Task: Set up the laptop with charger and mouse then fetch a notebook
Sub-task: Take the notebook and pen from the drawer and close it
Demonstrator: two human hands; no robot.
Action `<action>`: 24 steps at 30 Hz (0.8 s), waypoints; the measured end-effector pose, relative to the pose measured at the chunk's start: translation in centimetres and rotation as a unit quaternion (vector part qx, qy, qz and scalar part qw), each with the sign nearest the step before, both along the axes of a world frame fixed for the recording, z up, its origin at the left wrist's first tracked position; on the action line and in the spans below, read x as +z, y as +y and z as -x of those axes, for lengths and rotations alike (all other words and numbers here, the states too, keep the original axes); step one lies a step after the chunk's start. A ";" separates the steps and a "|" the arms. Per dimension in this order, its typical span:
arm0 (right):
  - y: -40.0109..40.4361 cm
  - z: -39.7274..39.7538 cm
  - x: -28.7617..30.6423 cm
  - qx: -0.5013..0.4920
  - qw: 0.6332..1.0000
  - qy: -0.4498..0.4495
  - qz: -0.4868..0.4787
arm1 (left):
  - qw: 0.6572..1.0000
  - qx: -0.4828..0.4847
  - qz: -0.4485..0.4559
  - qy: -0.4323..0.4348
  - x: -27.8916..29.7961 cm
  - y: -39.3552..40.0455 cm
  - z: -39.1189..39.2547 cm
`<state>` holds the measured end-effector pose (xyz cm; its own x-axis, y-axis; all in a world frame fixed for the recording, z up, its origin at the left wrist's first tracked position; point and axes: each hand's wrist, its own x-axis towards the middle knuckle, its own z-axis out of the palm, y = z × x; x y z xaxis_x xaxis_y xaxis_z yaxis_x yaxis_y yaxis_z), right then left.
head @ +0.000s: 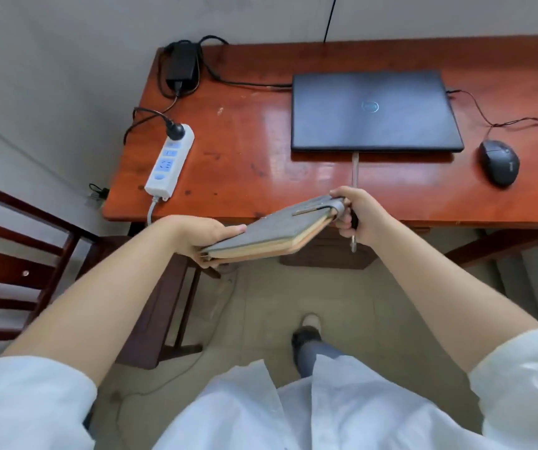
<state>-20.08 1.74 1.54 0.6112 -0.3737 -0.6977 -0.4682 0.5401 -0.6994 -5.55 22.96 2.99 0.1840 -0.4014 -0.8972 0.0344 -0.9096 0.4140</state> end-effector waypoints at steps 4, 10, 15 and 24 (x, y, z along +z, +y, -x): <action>-3.2 -7.1 2.5 0.020 0.998 -0.039 0.049 | 0.996 0.070 0.046 -0.043 2.5 -1.7 -5.6; -7.4 -19.9 2.4 0.125 0.975 0.014 0.184 | 0.957 0.123 -0.001 -0.263 0.4 -6.3 -14.8; -8.2 -24.4 -1.4 0.242 0.934 0.111 0.239 | 0.928 0.148 -0.042 -0.338 -2.5 -8.1 -16.3; -6.3 -24.4 -3.9 0.319 0.893 0.164 0.273 | 0.925 0.175 -0.081 -0.328 -7.4 -7.3 -16.5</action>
<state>4.32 -4.52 -2.36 0.6166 -0.3617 -0.6993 -0.7873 -0.2882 -0.5451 10.95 15.69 -4.40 0.8032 -0.0853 -0.5896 0.1272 -0.9423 0.3096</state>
